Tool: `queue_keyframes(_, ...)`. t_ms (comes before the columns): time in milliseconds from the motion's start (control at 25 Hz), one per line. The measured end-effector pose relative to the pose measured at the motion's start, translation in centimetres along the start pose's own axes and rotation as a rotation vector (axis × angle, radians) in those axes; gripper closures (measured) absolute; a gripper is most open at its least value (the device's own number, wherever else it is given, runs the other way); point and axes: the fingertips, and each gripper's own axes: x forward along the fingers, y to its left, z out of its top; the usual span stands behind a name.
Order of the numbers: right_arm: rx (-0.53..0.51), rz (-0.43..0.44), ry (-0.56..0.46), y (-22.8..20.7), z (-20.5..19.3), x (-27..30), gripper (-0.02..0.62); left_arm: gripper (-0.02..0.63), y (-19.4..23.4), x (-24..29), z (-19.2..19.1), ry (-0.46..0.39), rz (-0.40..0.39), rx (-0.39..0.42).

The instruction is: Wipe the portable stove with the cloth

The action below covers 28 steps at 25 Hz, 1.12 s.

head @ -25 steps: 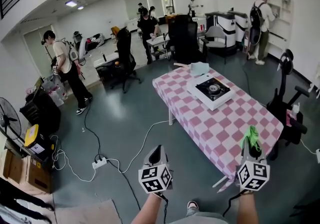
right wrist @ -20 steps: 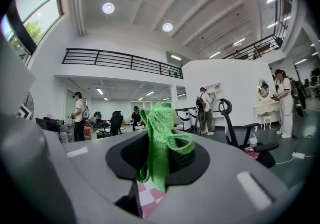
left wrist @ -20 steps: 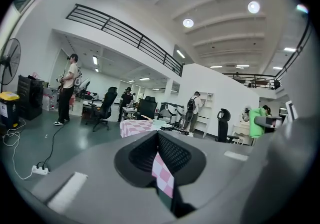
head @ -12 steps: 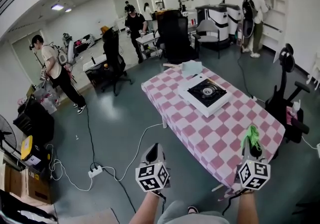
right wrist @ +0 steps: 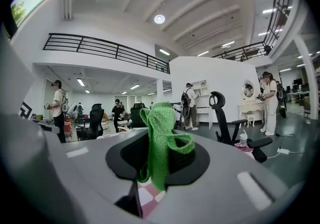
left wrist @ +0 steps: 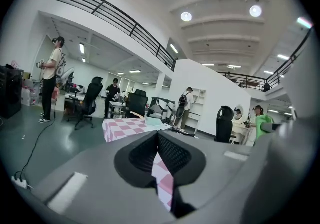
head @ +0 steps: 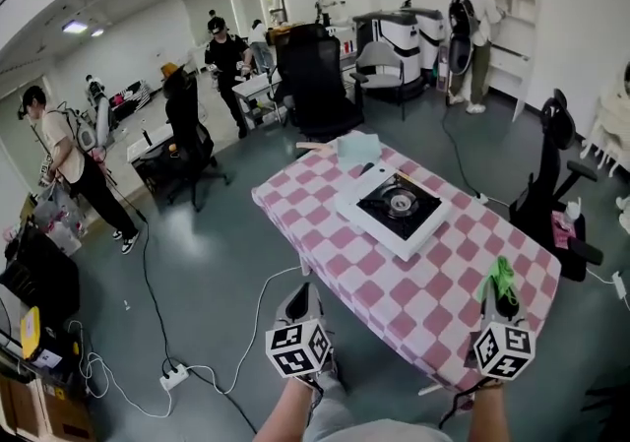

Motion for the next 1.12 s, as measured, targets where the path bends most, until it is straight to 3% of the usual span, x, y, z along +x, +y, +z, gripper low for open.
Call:
queue_keyframes(320, 0.016, -0.177, 0.006, 3.7, 2.1, 6.3, 0.517, 0.606, 4.6, 12.0, 6.6, 0.026, -0.149, 0.035)
queue_keyframes(520, 0.034, -0.275, -0.004, 5.5, 2.6, 9.5, 0.517, 0.606, 6.0, 18.3, 8.5, 0.056, -0.237, 0.065)
queue_keyframes(800, 0.047, -0.378, 0.007, 7.3, 1.9, 12.1, 0.517, 0.606, 5.8, 25.1, 9.0, 0.100, -0.361, 0.108)
queue_keyframes(1120, 0.047, -0.424, 0.051, 6.7, 0.3, 13.7, 0.517, 0.606, 4.3, 29.6, 6.9, 0.151, -0.420, 0.095)
